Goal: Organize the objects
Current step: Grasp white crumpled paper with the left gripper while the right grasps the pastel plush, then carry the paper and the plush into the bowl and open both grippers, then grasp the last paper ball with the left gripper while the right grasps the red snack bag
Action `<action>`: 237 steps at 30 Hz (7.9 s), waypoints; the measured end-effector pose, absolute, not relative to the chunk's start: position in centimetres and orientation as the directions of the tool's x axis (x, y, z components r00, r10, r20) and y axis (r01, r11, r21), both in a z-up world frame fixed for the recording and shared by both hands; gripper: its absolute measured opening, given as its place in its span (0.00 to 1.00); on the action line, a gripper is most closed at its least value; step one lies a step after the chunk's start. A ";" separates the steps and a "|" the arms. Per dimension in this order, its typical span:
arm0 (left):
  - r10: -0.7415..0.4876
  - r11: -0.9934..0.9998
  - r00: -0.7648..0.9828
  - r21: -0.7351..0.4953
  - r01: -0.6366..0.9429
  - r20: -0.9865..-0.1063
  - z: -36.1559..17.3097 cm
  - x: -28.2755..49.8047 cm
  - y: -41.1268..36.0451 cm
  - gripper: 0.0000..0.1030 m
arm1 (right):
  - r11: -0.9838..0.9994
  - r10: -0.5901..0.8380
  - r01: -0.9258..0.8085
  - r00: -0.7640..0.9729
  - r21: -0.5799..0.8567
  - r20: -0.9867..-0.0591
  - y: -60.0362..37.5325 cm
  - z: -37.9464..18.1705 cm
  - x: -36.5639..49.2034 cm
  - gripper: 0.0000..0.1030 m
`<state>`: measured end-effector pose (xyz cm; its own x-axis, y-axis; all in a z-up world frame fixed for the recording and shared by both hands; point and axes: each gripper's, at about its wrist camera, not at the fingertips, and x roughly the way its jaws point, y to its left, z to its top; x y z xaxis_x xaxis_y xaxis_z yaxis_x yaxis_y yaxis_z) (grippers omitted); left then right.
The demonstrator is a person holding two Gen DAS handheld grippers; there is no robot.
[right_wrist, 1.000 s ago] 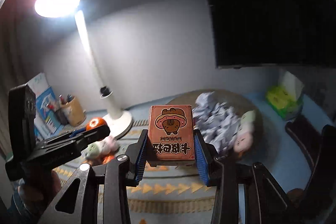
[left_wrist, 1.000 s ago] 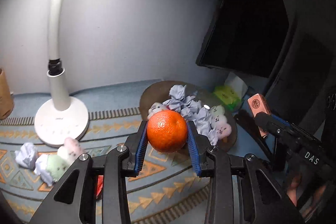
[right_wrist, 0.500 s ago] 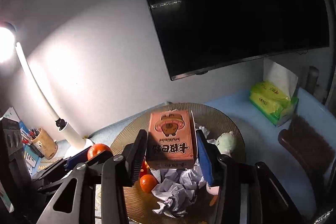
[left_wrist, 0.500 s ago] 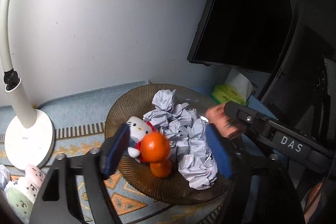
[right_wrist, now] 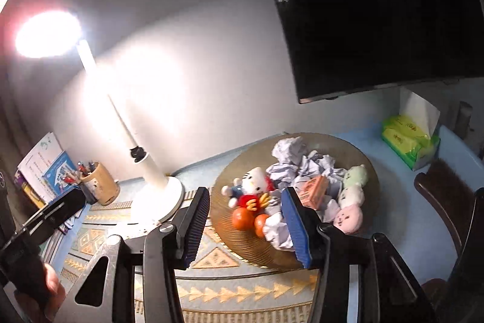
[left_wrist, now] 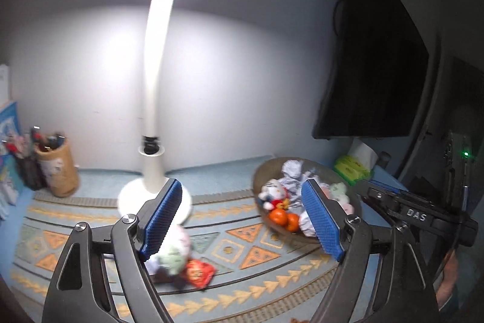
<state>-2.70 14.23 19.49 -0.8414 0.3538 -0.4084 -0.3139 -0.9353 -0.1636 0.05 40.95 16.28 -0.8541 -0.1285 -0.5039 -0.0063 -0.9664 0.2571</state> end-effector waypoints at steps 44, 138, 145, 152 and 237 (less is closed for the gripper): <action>0.319 -0.947 -0.579 -0.229 -0.225 -0.750 2.3 -14.9 0.0 0.99 | -0.646 -0.654 -0.105 -0.436 0.756 -0.619 26.2 0.5 -15.3 0.89; 0.516 -0.855 -0.673 -0.266 -0.446 -0.530 13.6 -11.8 26.4 0.52 | -0.952 -0.022 -0.144 -0.850 0.272 -0.526 47.0 13.8 -3.6 0.47; 0.515 -0.846 -0.610 -0.241 -0.476 -0.602 10.9 -16.2 30.8 0.68 | -0.921 -0.069 -0.180 -0.798 0.345 -0.599 48.6 10.9 -10.9 0.49; 0.527 -0.842 -0.597 -0.276 -0.464 -0.604 11.0 -14.9 29.0 0.81 | -0.913 -0.030 -0.207 -0.827 0.353 -0.562 49.9 10.6 -9.2 0.59; 0.461 -0.878 -0.643 -0.421 -0.229 -0.611 2.1 -11.0 3.0 0.53 | -0.985 -0.158 0.032 -0.552 0.169 -0.819 25.9 -1.9 -5.8 0.39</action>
<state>-10.97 2.98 2.15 -0.6435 0.4610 -0.6111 -0.2291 -0.8777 -0.4209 -5.76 25.87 -1.92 -0.5523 -0.1581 -0.8185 0.0321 -0.9852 0.1686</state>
